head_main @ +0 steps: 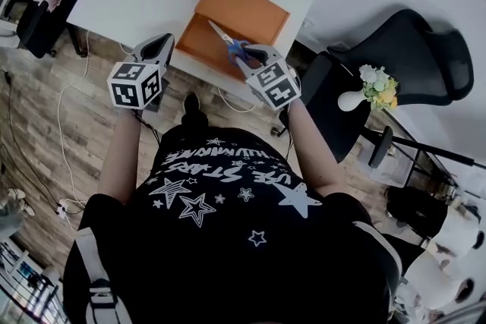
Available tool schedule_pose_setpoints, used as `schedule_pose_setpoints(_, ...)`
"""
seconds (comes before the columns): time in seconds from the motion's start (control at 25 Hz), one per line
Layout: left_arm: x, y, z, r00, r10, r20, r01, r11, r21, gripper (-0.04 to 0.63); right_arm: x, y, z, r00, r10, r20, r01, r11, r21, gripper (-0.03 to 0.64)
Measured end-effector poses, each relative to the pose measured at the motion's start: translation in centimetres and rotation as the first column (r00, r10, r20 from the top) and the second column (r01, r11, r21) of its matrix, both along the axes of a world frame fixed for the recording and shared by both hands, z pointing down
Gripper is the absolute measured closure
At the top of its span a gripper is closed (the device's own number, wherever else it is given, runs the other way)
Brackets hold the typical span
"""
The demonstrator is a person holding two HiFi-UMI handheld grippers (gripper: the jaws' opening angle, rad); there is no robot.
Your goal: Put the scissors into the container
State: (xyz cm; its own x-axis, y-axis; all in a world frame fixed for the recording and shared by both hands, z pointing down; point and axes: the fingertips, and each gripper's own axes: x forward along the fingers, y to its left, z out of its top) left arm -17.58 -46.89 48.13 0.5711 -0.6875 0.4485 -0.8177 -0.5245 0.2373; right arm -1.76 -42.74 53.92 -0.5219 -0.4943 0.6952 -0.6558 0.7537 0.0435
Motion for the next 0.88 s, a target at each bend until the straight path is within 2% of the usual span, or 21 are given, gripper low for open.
schedule_pose_setpoints(0.32,-1.1,-4.6,1.2,0.997,0.071,-0.017,-0.071,0.997,-0.024,0.577,-2.1,-2.4,3.7,0.983,-0.048,-0.179,0.034,0.996,-0.078,0.515)
schedule_pose_setpoints(0.48,-1.1,-5.7,1.9,0.994,0.104,-0.021,-0.105,0.994,-0.042,0.577,-2.3,-3.2,4.9,0.959,-0.089,-0.269,0.061,0.992,-0.109,0.515)
schedule_pose_setpoints(0.88,-1.2,-7.1,3.5,0.988,0.151,-0.040,-0.154,0.986,-0.071,0.577,-2.2,-3.9,7.4,0.898,-0.129,-0.422,0.044,0.978,-0.204,0.515)
